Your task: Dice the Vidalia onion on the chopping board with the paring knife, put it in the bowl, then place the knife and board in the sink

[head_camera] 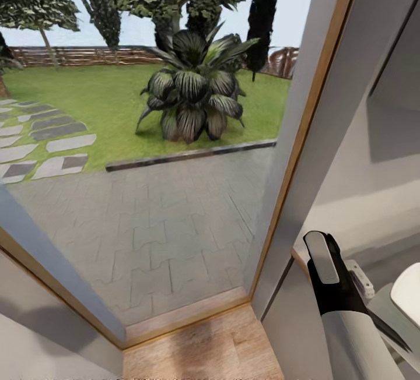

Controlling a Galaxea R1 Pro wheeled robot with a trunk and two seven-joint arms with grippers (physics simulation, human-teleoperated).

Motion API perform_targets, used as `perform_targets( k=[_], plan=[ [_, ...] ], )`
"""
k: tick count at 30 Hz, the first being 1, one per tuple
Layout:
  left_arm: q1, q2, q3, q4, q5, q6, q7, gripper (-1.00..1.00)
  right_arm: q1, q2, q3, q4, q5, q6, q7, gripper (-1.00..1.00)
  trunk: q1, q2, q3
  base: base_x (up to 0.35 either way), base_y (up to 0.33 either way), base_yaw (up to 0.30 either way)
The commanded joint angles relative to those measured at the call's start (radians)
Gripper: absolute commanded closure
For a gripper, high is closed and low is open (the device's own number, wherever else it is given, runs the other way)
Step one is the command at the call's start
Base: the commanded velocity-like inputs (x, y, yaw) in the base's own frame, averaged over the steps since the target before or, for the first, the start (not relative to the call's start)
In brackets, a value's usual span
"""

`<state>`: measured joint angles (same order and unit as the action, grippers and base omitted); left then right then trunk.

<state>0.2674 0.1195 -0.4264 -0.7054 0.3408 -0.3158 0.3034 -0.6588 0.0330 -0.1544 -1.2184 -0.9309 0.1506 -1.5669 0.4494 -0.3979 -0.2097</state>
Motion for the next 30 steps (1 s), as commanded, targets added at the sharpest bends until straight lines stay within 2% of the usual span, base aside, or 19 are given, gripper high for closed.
perform_targets(
  k=[1,15,30],
  plan=[
    [0.0,0.002,-0.008,-0.002,0.009,-0.003,0.008,-1.0,-0.001,0.002,-0.002,-0.001,-0.003,0.011,-0.004,-1.0,0.001,-0.002,-0.003,0.0,0.0,0.0],
    [0.0,0.002,-0.008,-0.002,0.009,-0.003,0.008,-1.0,-0.001,0.007,0.0,-0.001,-0.003,0.01,-0.004,-1.0,0.001,-0.002,-0.025,0.039,0.017,0.0],
    [0.0,0.002,-0.008,-0.001,0.009,-0.003,0.008,-1.0,-0.001,-0.001,-0.001,-0.001,-0.007,0.012,-0.004,-1.0,0.001,-0.002,-0.041,0.0,0.0,0.0]
  ],
)
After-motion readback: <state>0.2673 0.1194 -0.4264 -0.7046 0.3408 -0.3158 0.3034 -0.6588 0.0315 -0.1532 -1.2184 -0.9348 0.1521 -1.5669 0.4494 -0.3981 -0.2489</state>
